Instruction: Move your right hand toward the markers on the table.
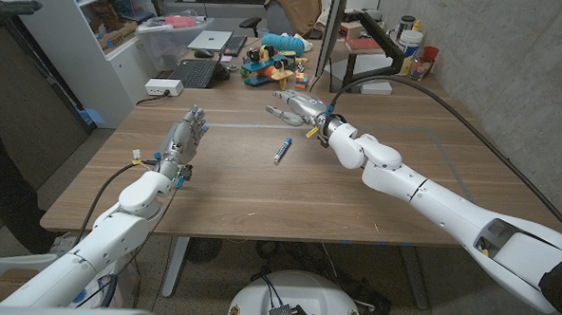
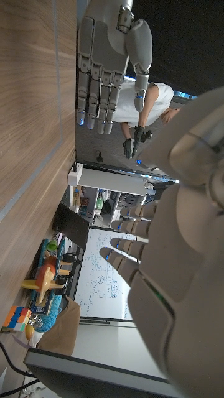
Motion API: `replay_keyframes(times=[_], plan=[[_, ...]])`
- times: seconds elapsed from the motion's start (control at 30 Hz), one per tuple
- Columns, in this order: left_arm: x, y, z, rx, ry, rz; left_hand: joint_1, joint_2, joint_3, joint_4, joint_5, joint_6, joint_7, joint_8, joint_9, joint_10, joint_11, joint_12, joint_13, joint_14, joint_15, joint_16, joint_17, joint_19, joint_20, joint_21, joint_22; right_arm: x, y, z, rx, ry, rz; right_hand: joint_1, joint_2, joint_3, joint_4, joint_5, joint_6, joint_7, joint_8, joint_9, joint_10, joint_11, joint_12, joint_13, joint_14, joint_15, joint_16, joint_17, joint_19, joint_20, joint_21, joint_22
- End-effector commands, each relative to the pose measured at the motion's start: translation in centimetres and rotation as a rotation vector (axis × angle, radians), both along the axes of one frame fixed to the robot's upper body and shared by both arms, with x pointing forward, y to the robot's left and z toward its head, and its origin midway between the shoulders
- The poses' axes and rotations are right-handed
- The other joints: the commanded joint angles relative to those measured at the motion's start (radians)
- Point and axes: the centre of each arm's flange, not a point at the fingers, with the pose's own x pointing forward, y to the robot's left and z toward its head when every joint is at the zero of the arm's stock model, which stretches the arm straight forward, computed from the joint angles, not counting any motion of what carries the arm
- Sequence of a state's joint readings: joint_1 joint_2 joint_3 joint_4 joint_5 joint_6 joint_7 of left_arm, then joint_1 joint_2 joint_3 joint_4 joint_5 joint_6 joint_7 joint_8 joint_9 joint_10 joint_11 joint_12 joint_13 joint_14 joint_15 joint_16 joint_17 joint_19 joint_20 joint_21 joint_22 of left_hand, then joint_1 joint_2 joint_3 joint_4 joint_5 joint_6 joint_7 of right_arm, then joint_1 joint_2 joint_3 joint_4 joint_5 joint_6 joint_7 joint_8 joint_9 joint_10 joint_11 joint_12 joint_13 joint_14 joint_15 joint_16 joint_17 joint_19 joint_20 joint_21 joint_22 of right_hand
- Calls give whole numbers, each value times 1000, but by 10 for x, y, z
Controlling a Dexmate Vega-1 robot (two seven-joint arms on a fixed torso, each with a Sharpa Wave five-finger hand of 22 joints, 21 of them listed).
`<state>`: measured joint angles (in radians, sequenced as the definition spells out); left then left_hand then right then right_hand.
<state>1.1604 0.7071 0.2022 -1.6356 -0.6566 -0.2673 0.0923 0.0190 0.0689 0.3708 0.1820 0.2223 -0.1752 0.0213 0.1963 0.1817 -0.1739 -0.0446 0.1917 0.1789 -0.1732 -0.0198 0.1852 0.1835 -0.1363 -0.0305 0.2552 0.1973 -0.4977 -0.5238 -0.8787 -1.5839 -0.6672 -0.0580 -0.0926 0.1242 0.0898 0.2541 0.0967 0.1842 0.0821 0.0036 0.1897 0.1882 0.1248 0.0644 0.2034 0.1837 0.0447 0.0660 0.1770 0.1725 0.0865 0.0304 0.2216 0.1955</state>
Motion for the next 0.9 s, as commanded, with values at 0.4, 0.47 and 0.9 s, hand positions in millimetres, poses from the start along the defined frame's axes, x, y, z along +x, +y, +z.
replay_keyframes(times=[0.4, 0.47, 0.9], plan=[[-3, -3, 1, 8, 4, -4, 0, 88, -7, 1, 7, -92, 4, 1, 3, -106, 8, 2, 3, -109, 8, 2, 3, -2, -18, 5, 5, 4, 6, -11, -41, 12, -5, 0, 3, 1, -5, 2, 2, -10, 5, 2, -3, -6, 8, 5, -9, 3, 1, 0, -3, -3, -3, 3], [-2, -3, 1, 10, 4, -4, 0, 88, -7, 1, 7, -93, 4, 1, 3, -106, 7, 2, 3, -109, 8, 2, 3, -2, -18, 5, 5, 5, 9, -12, -50, 14, -10, 1, 3, 1, -5, 2, 2, -11, 4, 2, -2, -5, 8, 5, -8, 3, 2, 0, -3, -4, -3, 3], [-3, -1, 2, 12, 9, -8, 0, 89, -8, 1, 7, -92, 4, 1, 3, -105, 6, 2, 3, -108, 7, 2, 3, -1, -18, 6, 5, 11, 17, -13, -74, 19, -17, 6, 5, 4, -9, 2, -1, -11, 4, 2, -5, -7, 7, 5, -9, 2, 1, -1, -2, -3, -3, 3]])
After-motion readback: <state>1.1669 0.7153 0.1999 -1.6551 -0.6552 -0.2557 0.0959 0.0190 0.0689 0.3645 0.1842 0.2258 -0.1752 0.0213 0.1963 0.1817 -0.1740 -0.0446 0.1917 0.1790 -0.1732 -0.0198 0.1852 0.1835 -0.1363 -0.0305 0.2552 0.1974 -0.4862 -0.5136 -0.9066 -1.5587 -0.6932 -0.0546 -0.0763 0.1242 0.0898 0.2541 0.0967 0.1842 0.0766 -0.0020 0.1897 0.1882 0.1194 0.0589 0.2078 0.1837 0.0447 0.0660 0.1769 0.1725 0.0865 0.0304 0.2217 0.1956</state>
